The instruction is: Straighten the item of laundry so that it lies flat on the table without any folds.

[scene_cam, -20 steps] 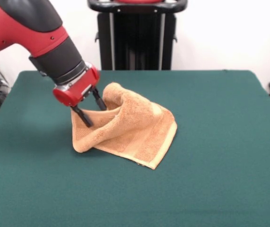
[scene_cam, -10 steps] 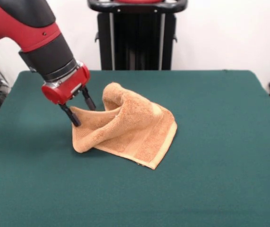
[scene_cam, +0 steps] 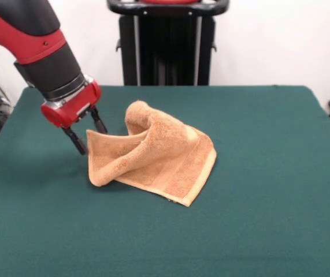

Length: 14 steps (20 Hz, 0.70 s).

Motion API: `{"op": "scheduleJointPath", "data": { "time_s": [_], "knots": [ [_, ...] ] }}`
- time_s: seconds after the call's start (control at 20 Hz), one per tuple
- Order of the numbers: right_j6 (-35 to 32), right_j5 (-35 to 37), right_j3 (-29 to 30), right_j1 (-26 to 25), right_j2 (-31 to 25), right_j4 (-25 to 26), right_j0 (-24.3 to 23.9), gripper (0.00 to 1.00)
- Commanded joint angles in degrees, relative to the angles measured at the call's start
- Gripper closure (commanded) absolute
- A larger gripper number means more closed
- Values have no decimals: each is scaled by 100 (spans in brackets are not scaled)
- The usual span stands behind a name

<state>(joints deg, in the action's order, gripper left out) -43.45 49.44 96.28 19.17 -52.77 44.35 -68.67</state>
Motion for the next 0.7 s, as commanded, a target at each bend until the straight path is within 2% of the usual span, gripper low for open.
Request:
{"op": "scheduleJointPath", "data": {
  "time_s": [0.05,0.2,0.25,0.7],
  "knots": [
    [875,677,-342,-89,498,164,442,0],
    [900,651,-333,-106,498,155,436,0],
    [918,635,-329,-106,517,148,444,100],
    [1016,68,-129,-362,232,93,102,100]
  ]
}}
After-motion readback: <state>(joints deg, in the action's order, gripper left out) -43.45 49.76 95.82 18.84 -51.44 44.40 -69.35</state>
